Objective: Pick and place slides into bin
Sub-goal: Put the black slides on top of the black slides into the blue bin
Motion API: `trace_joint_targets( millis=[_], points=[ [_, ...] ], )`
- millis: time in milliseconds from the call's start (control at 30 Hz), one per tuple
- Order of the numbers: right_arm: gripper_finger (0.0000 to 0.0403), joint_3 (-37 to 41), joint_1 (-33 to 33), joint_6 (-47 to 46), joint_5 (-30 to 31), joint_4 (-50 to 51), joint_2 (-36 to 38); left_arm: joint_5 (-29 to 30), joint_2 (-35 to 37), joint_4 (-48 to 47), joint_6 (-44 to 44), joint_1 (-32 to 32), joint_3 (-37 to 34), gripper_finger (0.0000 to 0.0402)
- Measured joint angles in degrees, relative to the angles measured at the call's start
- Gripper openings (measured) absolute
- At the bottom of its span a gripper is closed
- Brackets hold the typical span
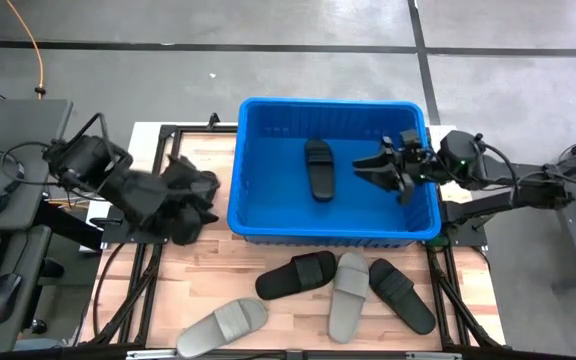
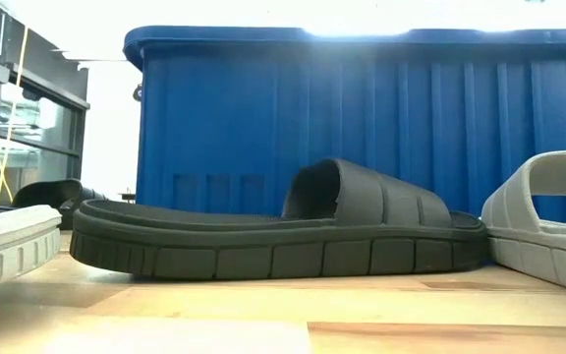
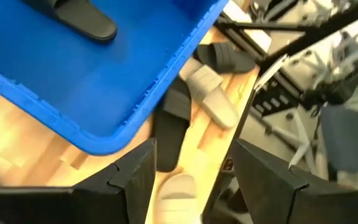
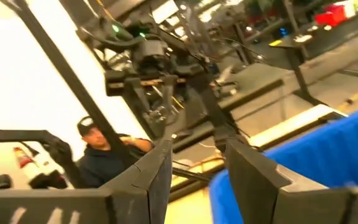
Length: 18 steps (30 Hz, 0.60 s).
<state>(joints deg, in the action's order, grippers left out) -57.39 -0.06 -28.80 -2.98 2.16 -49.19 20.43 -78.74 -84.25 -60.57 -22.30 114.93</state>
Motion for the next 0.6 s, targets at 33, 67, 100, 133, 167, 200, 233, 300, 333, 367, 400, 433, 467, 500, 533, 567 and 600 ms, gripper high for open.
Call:
trace_joint_targets(
  millis=[33,67,100,133,167,200,233,300,333,367,400,433,467,500,533,567,600],
  points=[
    [0.0139,0.01,0.98,-0.57,0.02,-0.66,0.02,1.55,-0.32,0.09,-2.25,-1.54,-0.07,0.0197],
    [0.0139,0.0,2.03,-1.02,0.28,-1.09,0.02,3.13,-0.55,0.22,-4.54,-2.94,-0.34,0.0197],
    [0.0139,0.0,3.06,-1.51,0.69,-1.18,0.02,4.83,-0.74,0.32,-7.0,-4.44,-0.86,0.0197],
    [0.0139,0.0,4.18,-2.27,1.08,-1.17,0.02,6.38,-1.12,0.6,-9.47,-5.98,-1.58,0.0197],
    [0.0139,0.01,5.3,-2.75,1.16,-1.17,0.02,7.96,-1.49,1.19,-12.11,-7.29,-2.37,0.0197],
    [0.0139,0.02,6.59,-3.32,1.35,-1.16,0.0,9.25,-1.94,1.51,-14.7,-8.41,-3.19,0.0197],
    [0.0139,0.01,7.87,-3.84,1.42,-1.14,0.0,10.11,-2.52,1.71,-17.08,-9.53,-3.96,0.0197],
    [0.0139,0.0,10.63,-4.39,1.34,-1.1,0.0,10.66,-4.06,2.53,-21.36,-11.47,-5.33,0.0197],
    [0.0139,0.0,12.04,-4.64,1.33,-0.96,0.0,10.72,-4.81,3.49,-22.77,-12.19,-6.05,0.0197],
    [0.0139,0.0,13.44,-4.92,1.32,-0.93,0.0,10.7,-5.67,4.66,-24.02,-12.84,-6.77,0.0197],
    [0.0139,0.0,14.8,-5.47,1.3,-0.93,0.0,10.7,-6.58,5.73,-25.27,-13.48,-7.32,0.0197],
    [0.0139,0.0,16.15,-5.98,1.29,-0.86,0.0,10.73,-7.6,7.27,-26.39,-14.1,-7.71,0.0197],
    [0.0139,0.0,17.51,-6.58,1.32,-0.68,0.0,10.7,-8.64,8.6,-26.93,-14.62,-7.84,0.0197],
    [0.0139,0.0,18.84,-7.18,1.53,-0.46,0.0,10.69,-9.75,9.7,-27.14,-15.22,-7.85,0.0197],
    [0.0139,0.01,20.26,-7.5,2.24,0.01,0.0,10.68,-10.91,11.13,-27.16,-15.7,-7.85,0.0197],
    [0.0139,0.0,21.76,-7.92,3.47,0.69,0.0,10.67,-11.99,12.67,-27.07,-16.13,-7.85,0.0197],
    [0.0139,0.02,23.32,-8.44,4.81,1.31,0.0,10.63,-12.97,13.76,-26.92,-16.59,-7.85,0.0197]
  ],
)
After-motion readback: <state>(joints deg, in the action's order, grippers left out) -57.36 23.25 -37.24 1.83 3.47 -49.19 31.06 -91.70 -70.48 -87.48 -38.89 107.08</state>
